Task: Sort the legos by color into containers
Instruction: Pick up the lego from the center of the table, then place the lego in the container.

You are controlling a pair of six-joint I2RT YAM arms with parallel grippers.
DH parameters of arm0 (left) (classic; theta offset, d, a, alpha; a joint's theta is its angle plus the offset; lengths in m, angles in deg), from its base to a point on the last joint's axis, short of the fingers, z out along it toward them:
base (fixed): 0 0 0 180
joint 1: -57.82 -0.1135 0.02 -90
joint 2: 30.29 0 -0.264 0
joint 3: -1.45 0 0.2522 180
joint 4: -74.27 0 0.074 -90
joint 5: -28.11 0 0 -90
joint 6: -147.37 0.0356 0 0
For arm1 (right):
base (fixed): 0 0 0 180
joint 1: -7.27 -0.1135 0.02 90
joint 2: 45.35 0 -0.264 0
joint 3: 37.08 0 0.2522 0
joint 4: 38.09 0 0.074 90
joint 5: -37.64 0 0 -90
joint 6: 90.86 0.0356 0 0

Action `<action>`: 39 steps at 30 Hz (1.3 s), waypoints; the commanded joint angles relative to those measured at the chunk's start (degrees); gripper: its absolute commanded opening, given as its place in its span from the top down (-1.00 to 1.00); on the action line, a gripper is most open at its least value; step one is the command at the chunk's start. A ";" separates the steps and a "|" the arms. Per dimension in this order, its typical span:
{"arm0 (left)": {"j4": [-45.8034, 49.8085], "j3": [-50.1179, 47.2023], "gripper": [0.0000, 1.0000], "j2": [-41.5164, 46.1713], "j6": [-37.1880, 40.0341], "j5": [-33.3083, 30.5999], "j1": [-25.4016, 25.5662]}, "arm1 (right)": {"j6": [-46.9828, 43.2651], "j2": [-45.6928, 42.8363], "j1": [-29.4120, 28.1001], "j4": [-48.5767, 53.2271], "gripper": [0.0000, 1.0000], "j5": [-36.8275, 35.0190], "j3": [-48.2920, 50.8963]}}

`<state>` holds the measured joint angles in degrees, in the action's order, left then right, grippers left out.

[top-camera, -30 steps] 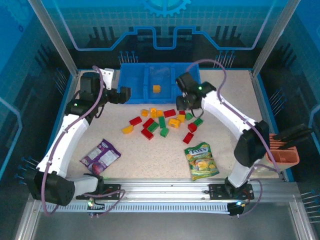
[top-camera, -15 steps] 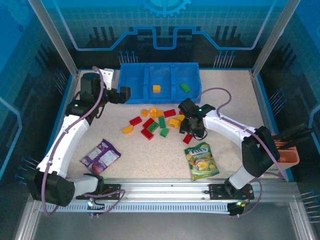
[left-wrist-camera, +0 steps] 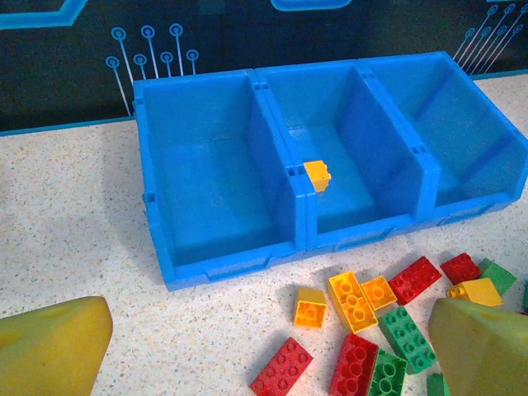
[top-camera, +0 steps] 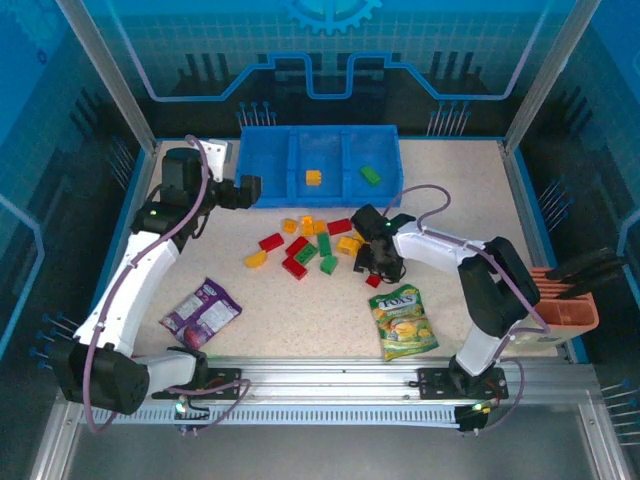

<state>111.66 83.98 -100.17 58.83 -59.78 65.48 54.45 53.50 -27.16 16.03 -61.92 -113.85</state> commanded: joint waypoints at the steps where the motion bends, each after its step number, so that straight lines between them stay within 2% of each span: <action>1: -1.30 -0.83 -0.99 1.62 0.22 -0.88 -0.28 | 0.66 2.26 0.25 -0.43 -0.35 -0.59 1.26; 5: -1.23 -0.66 -0.99 1.60 -0.14 -0.73 -0.30 | -0.16 4.51 0.43 -1.53 -0.25 -0.85 1.29; 12: -1.29 -0.75 -0.99 1.51 0.11 -0.50 -0.28 | -5.85 6.66 0.33 -1.45 0.50 -1.82 -0.75; 15: -1.08 -0.59 -0.99 1.48 0.35 -0.59 -0.28 | -13.88 6.01 -1.37 2.69 0.63 -2.39 -5.30; 18: -0.66 -0.22 -0.99 1.70 0.80 -0.82 -0.33 | -27.47 5.09 -5.01 8.14 0.66 -4.45 -13.48; 21: -0.61 -0.31 -0.99 2.30 1.11 -1.31 -0.39 | -41.33 5.09 -7.06 9.05 0.69 -7.67 -22.69; 25: -0.41 0.16 -0.99 2.84 0.27 -0.26 -0.54 | -55.82 7.83 -5.77 -2.35 0.66 -2.81 -30.65; 31: -0.05 0.84 -0.99 3.90 0.39 0.79 -1.31 | -62.00 22.38 -4.54 -7.28 0.58 -1.02 -52.75; 35: -0.05 0.97 -0.99 5.55 0.65 0.34 -2.03 | -63.61 29.77 -3.87 -12.09 0.57 2.09 -61.64; 39: -0.43 0.99 -0.99 6.75 1.25 0.14 -2.12 | -64.56 33.88 -3.41 -21.02 0.56 4.98 -63.16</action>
<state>111.71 83.74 -95.15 59.02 -59.98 63.93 -7.30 84.93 -31.27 2.16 -60.35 -174.46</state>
